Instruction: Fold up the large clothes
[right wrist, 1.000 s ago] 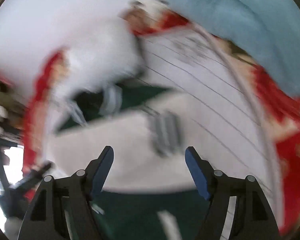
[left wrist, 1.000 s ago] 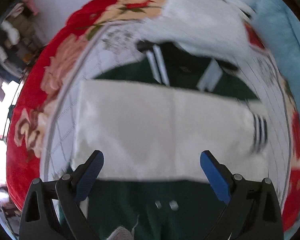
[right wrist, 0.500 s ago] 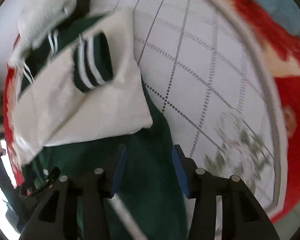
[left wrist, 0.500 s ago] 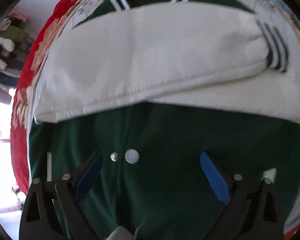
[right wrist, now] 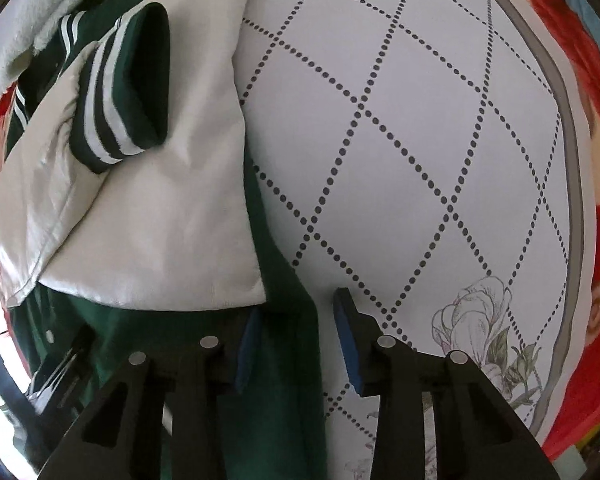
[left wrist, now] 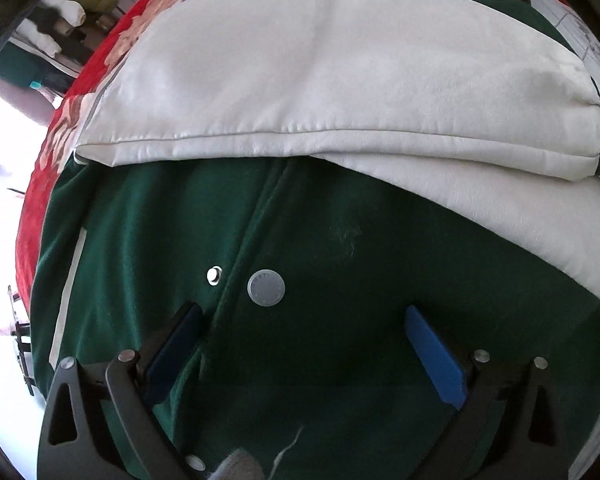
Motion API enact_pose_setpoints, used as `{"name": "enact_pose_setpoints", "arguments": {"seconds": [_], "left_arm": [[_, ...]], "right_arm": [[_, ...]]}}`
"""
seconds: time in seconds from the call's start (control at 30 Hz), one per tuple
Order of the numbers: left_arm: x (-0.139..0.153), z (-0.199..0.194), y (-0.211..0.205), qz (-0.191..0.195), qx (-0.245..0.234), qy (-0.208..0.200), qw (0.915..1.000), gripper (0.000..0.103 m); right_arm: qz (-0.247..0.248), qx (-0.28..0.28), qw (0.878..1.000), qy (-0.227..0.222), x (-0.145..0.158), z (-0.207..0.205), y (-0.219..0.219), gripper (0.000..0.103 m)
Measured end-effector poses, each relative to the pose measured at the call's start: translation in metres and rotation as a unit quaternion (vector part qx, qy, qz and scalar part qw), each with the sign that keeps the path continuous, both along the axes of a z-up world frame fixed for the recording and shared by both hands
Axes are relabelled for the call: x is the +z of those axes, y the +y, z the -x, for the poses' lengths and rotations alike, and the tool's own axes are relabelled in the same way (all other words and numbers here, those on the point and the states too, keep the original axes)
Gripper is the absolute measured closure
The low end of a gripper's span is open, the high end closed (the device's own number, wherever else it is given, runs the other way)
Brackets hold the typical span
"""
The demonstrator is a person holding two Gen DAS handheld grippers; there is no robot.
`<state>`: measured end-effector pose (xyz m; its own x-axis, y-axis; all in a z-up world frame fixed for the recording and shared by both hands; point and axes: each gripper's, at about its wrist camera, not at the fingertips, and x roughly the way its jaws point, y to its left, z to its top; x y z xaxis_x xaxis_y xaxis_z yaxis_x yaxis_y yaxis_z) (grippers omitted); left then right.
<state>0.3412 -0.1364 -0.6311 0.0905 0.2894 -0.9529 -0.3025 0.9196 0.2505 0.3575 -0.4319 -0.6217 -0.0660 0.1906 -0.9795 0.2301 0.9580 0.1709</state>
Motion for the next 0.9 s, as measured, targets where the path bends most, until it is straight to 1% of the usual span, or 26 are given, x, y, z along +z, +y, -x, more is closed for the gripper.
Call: {"name": "enact_pose_setpoints", "arguments": {"seconds": [0.1, 0.17, 0.23, 0.3, 0.4, 0.43, 0.47, 0.5, 0.53, 0.6, 0.63, 0.77, 0.83, 0.9], "left_arm": [[0.012, 0.009, -0.001, 0.004, -0.005, 0.012, 0.9999, 0.0], [0.028, 0.026, -0.008, 0.009, -0.011, 0.006, 0.9999, 0.0], [0.045, 0.058, -0.01, 0.015, -0.005, 0.004, 0.9999, 0.0], [0.055, 0.092, -0.014, 0.017, -0.001, 0.015, 0.9997, 0.0], [0.058, 0.138, -0.015, 0.008, 0.002, 0.038, 0.9992, 0.0], [0.054, 0.152, -0.015, 0.004, 0.002, 0.048, 0.9988, 0.0], [0.047, 0.163, -0.015, 0.005, 0.002, 0.063, 0.998, 0.0], [0.039, 0.173, -0.014, 0.007, 0.005, 0.077, 0.997, 0.0], [0.031, 0.177, -0.011, 0.011, 0.009, 0.084, 0.9964, 0.0], [0.019, 0.187, -0.015, 0.022, 0.019, 0.092, 0.9953, 0.0], [0.017, 0.189, -0.014, 0.025, 0.021, 0.088, 0.9956, 0.0], [0.012, 0.185, -0.008, 0.035, 0.03, 0.082, 0.9956, 0.0], [0.011, 0.184, -0.007, 0.038, 0.035, 0.08, 0.9955, 0.0], [0.008, 0.178, -0.002, 0.039, 0.036, 0.079, 0.9955, 0.0]], "right_arm": [[-0.025, 0.002, 0.999, 0.03, 0.006, 0.013, -0.004, 0.063], [-0.059, -0.005, 0.997, 0.051, 0.012, 0.039, -0.008, 0.062], [-0.075, 0.005, 0.995, 0.071, 0.016, 0.072, -0.008, 0.061], [-0.086, 0.005, 0.991, 0.099, 0.015, 0.103, -0.007, 0.06], [-0.121, -0.01, 0.98, 0.159, 0.004, 0.163, -0.002, 0.06], [-0.127, -0.011, 0.976, 0.174, -0.001, 0.183, 0.001, 0.06], [-0.124, -0.01, 0.975, 0.182, -0.004, 0.195, 0.003, 0.06], [-0.124, -0.011, 0.974, 0.188, -0.009, 0.209, 0.006, 0.061], [-0.131, -0.015, 0.974, 0.185, -0.011, 0.216, 0.008, 0.061], [-0.128, -0.011, 0.975, 0.179, -0.013, 0.224, 0.017, 0.061], [-0.127, -0.01, 0.976, 0.177, -0.011, 0.224, 0.02, 0.064], [-0.113, 0.013, 0.98, 0.161, 0.0, 0.232, 0.028, 0.064], [-0.116, 0.012, 0.98, 0.161, 0.0, 0.235, 0.027, 0.065], [-0.123, 0.0, 0.978, 0.167, -0.004, 0.236, 0.025, 0.065]]}}
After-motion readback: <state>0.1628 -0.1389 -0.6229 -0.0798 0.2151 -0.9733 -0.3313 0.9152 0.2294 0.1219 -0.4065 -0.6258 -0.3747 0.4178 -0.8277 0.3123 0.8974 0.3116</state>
